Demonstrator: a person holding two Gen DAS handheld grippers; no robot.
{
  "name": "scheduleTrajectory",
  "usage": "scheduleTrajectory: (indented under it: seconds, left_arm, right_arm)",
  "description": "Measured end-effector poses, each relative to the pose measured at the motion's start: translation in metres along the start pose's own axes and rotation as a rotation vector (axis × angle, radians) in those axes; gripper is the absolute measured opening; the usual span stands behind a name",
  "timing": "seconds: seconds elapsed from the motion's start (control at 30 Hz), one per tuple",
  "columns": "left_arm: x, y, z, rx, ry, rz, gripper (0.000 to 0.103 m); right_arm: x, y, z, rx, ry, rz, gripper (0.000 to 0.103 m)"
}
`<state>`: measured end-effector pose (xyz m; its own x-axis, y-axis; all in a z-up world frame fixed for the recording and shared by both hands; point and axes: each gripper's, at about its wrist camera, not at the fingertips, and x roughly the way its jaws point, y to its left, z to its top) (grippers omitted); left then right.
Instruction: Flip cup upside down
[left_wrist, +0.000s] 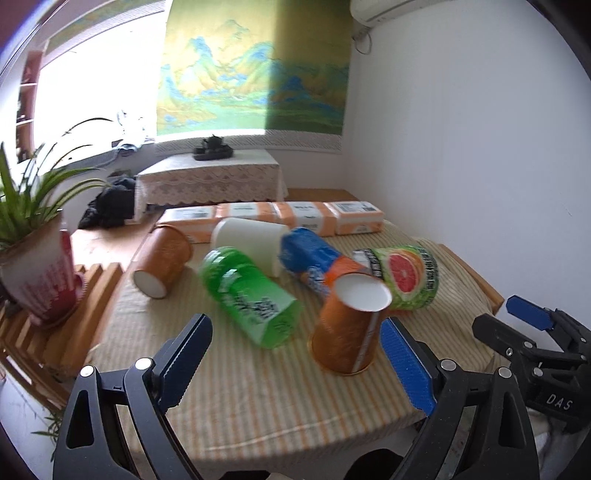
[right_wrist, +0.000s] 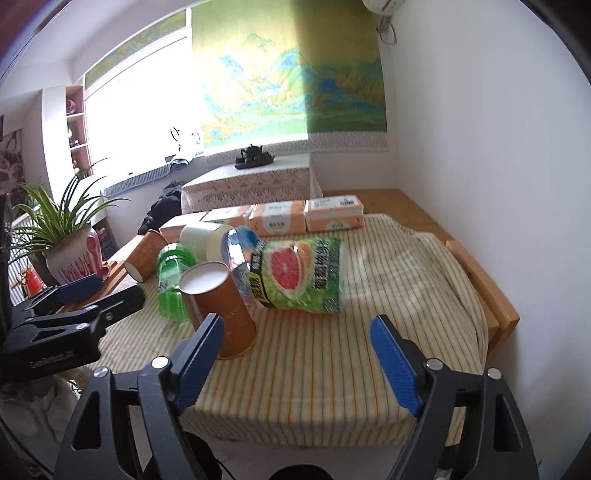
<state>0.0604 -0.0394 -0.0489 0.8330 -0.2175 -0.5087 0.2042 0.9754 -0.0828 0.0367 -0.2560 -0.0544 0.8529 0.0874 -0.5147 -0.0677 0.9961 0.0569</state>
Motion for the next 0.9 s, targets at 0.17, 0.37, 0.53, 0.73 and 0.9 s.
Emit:
scheduleTrajectory:
  seconds: [0.17, 0.37, 0.53, 0.73, 0.9]
  left_arm:
    - [-0.024, 0.021, -0.010, -0.030, -0.051, 0.063, 0.101]
    - [-0.045, 0.038, -0.024, -0.054, -0.107, 0.136, 0.102]
    - [-0.049, 0.041, -0.028, -0.063, -0.121, 0.151, 0.102]
    - [-0.046, 0.038, -0.027, -0.071, -0.112, 0.145, 0.102]
    - [-0.043, 0.034, -0.026, -0.067, -0.107, 0.145, 0.102]
  right_arm:
    - [-0.007, 0.010, -0.001, -0.015, -0.058, -0.025, 0.089]
    - [-0.009, 0.016, -0.003, 0.000, -0.100, -0.084, 0.089]
    - [-0.010, 0.018, -0.004, -0.007, -0.139, -0.133, 0.090]
    - [-0.011, 0.019, -0.006, -0.005, -0.154, -0.154, 0.090]
    - [-0.013, 0.019, -0.005, 0.008, -0.159, -0.139, 0.090]
